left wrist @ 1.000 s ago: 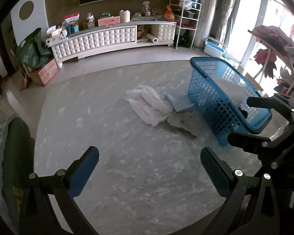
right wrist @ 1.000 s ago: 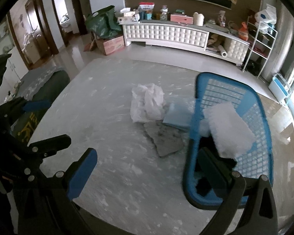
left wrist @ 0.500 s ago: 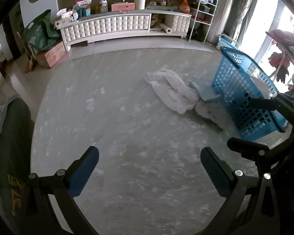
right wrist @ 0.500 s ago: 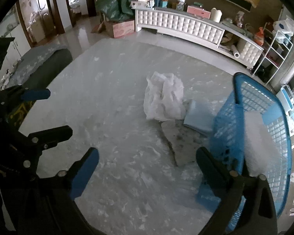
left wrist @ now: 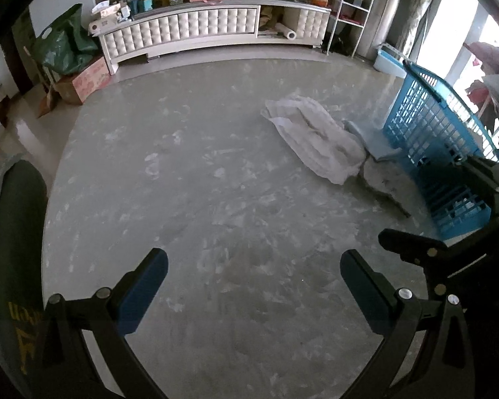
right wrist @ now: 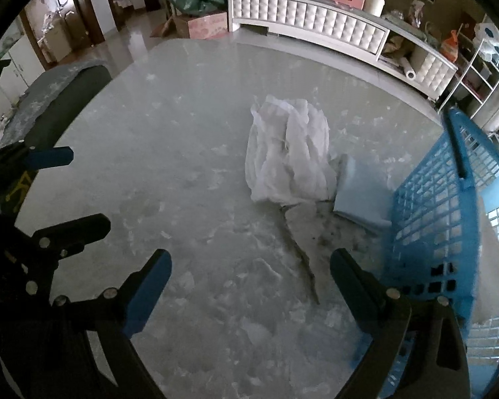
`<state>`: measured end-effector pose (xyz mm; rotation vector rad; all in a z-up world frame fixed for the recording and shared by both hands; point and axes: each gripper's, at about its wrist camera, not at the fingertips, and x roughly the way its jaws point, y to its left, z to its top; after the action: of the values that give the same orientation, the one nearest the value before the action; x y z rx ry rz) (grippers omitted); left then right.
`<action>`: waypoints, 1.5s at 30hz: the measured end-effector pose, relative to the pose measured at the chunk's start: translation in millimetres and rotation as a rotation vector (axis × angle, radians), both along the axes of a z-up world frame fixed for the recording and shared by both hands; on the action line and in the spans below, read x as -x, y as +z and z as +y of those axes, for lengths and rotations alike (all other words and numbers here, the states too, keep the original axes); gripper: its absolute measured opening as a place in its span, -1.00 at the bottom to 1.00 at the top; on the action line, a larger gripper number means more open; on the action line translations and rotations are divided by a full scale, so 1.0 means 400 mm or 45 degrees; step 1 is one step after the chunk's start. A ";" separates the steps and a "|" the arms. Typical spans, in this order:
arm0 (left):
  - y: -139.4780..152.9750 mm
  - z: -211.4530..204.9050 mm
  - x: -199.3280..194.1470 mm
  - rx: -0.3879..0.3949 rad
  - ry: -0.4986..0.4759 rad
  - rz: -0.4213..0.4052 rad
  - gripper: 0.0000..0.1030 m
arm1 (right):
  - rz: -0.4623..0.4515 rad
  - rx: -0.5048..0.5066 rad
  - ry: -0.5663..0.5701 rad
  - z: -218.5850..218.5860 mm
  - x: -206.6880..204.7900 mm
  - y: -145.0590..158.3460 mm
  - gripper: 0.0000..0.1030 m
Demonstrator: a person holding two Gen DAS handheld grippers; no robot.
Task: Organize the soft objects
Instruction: 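Move the right gripper away from the basket toward the grey rag, then lower the right gripper onto the grey rag and grasp it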
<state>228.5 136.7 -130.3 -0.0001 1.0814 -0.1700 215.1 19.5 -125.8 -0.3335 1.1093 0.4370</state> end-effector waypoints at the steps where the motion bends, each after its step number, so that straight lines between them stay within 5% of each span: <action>1: -0.005 -0.003 -0.005 -0.007 -0.008 0.002 1.00 | 0.004 0.005 -0.005 0.000 -0.005 -0.010 0.88; 15: -0.065 0.001 -0.053 -0.005 0.006 0.054 1.00 | 0.051 0.052 -0.078 -0.019 -0.069 -0.092 0.53; 33: -0.047 -0.010 -0.039 0.039 -0.050 0.016 1.00 | 0.016 0.160 -0.124 -0.031 -0.061 -0.117 -0.74; 45: -0.003 0.007 -0.019 0.113 -0.045 -0.040 1.00 | 0.000 0.087 -0.100 -0.031 0.009 -0.045 -0.81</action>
<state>236.0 139.3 -131.5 -0.0575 1.0425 -0.2491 211.3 7.1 -143.6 -0.3484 1.1355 0.3299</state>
